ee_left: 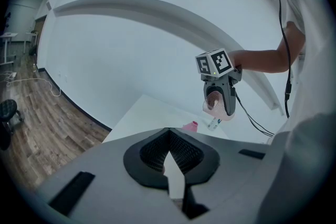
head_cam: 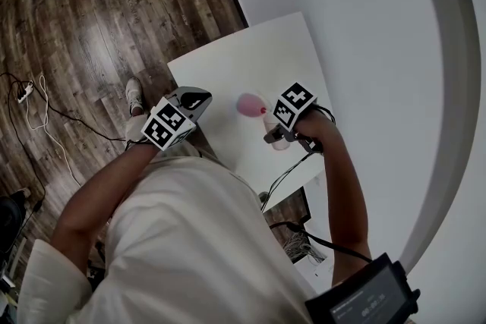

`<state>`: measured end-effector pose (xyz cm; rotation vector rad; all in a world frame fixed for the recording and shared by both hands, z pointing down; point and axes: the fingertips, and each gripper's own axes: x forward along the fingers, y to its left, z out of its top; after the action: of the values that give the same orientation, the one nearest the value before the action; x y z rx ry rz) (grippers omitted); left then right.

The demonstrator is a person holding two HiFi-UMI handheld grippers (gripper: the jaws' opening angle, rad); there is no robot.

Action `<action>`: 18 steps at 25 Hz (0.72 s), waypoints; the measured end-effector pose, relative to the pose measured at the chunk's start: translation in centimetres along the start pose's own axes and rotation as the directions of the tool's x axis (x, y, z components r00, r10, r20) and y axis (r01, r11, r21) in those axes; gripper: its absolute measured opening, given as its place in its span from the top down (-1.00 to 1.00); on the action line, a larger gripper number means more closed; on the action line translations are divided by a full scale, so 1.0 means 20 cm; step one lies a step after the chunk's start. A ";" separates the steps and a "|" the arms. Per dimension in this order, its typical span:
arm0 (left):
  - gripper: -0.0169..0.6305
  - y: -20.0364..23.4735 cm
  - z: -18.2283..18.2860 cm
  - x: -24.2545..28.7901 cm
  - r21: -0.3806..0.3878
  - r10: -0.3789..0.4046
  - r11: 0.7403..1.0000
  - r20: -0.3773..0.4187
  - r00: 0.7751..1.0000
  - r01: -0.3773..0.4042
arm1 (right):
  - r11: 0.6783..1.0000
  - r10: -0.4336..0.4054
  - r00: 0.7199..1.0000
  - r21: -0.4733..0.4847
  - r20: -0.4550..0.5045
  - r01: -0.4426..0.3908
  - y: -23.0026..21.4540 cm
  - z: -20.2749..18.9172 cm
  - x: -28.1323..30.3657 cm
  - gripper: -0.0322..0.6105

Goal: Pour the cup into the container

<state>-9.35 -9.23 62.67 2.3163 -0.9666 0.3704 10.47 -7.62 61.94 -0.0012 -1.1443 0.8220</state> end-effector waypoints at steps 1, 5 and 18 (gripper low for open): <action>0.92 0.00 0.00 0.00 0.000 0.000 1.000 0.000 1.000 0.000 | 1.000 0.000 1.000 0.000 -0.001 0.000 0.00 0.00 0.00 -0.28; 0.92 0.00 0.00 0.00 -0.001 -0.001 1.000 0.001 1.000 0.001 | 1.000 0.002 1.000 0.002 -0.004 -0.002 0.00 -0.01 0.00 -0.28; 0.92 -0.01 -0.01 0.01 -0.007 0.000 1.000 0.001 1.000 0.000 | 1.000 -0.001 1.000 -0.004 -0.017 0.001 -0.01 -0.02 0.01 -0.28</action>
<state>-9.09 -9.09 62.87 2.3099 -0.9671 0.3657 10.93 -7.51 61.93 -0.0111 -1.1295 0.8177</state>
